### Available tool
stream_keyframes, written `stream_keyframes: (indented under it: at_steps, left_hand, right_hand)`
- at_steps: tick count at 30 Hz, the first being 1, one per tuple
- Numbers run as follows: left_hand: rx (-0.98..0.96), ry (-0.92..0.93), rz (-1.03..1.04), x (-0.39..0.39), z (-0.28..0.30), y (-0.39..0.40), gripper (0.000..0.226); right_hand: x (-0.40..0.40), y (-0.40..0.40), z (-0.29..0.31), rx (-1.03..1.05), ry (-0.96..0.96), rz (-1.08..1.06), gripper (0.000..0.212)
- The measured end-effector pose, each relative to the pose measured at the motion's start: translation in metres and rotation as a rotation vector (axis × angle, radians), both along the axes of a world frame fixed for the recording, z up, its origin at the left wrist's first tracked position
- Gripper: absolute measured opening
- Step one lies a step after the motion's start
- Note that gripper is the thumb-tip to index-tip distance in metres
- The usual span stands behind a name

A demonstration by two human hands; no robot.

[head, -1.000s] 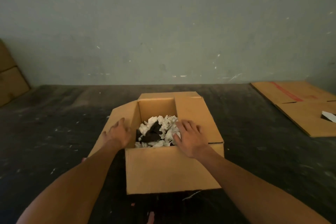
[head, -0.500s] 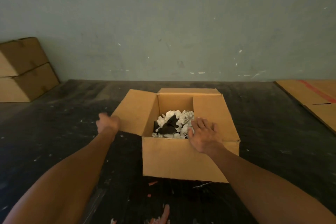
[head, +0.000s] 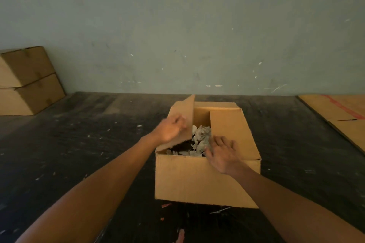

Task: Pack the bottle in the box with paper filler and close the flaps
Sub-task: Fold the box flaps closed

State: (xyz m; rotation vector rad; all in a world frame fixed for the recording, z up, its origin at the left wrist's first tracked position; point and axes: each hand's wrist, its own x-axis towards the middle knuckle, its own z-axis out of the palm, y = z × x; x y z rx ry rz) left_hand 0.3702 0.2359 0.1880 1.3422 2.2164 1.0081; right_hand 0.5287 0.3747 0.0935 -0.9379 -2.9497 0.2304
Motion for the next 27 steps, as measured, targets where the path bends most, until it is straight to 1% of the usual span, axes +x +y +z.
stream_keyframes:
  at_steps: [2, 3, 5, 6, 7, 9, 12, 14, 16, 17, 19, 21, 23, 25, 27]
  left_hand:
    - [-0.237, 0.075, -0.121, 0.002, -0.021, 0.005, 0.037]
    - [-0.324, 0.129, -0.144, 0.003, -0.033, 0.006, 0.038]
    - [-0.399, 0.232, -0.146, 0.004, -0.052, 0.007, 0.037]
    - [-0.396, 0.256, -0.137, 0.003, -0.058, 0.008, 0.035]
    - [-0.394, 0.264, -0.128, 0.003, -0.062, 0.008, 0.033]
    - [-0.395, 0.274, -0.115, 0.002, -0.063, 0.008, 0.028]
    - [-0.421, 0.254, -0.120, 0.001, -0.058, 0.008, 0.019]
    - [-0.439, 0.213, -0.134, -0.002, -0.054, 0.009, 0.017]
    - [-0.434, 0.186, -0.147, -0.006, -0.052, 0.011, 0.021]
    - [-0.431, 0.174, -0.154, -0.007, -0.050, 0.012, 0.022]
    - [-0.442, 0.159, -0.149, -0.012, -0.049, 0.013, 0.022]
    - [-0.392, 0.124, -0.126, -0.019, -0.052, 0.009, 0.025]
    - [-0.273, 0.046, -0.082, -0.030, -0.059, 0.000, 0.030]
    - [-0.150, -0.079, -0.021, -0.034, -0.057, -0.014, 0.028]
    - [-0.029, -0.252, 0.056, -0.036, -0.053, -0.025, 0.025]
  right_hand:
    - [0.013, 0.005, 0.004, -0.024, 0.068, 0.101, 0.049]
    - [0.021, 0.010, 0.007, -0.050, 0.136, 0.153, 0.043]
    - [0.041, 0.021, 0.016, -0.043, 0.261, 0.206, 0.037]
    - [0.052, 0.028, 0.021, 0.013, 0.278, 0.215, 0.039]
    - [0.063, 0.037, 0.024, 0.092, 0.256, 0.230, 0.042]
    - [0.086, 0.054, 0.025, 0.229, 0.124, 0.276, 0.052]
    - [0.114, 0.070, 0.021, 0.319, -0.112, 0.295, 0.075]
    - [0.128, 0.073, 0.014, 0.338, -0.177, 0.301, 0.091]
    - [0.135, 0.074, 0.005, 0.335, -0.197, 0.318, 0.107]
    - [0.136, 0.074, 0.000, 0.341, -0.192, 0.324, 0.111]
    - [0.136, 0.076, -0.007, 0.351, -0.165, 0.329, 0.111]
    - [0.139, 0.078, -0.010, 0.335, -0.151, 0.341, 0.105]
    - [0.143, 0.078, -0.014, 0.301, -0.128, 0.363, 0.098]
    - [0.145, 0.079, -0.015, 0.248, -0.067, 0.370, 0.089]
    - [0.144, 0.077, -0.013, 0.149, 0.028, 0.359, 0.077]
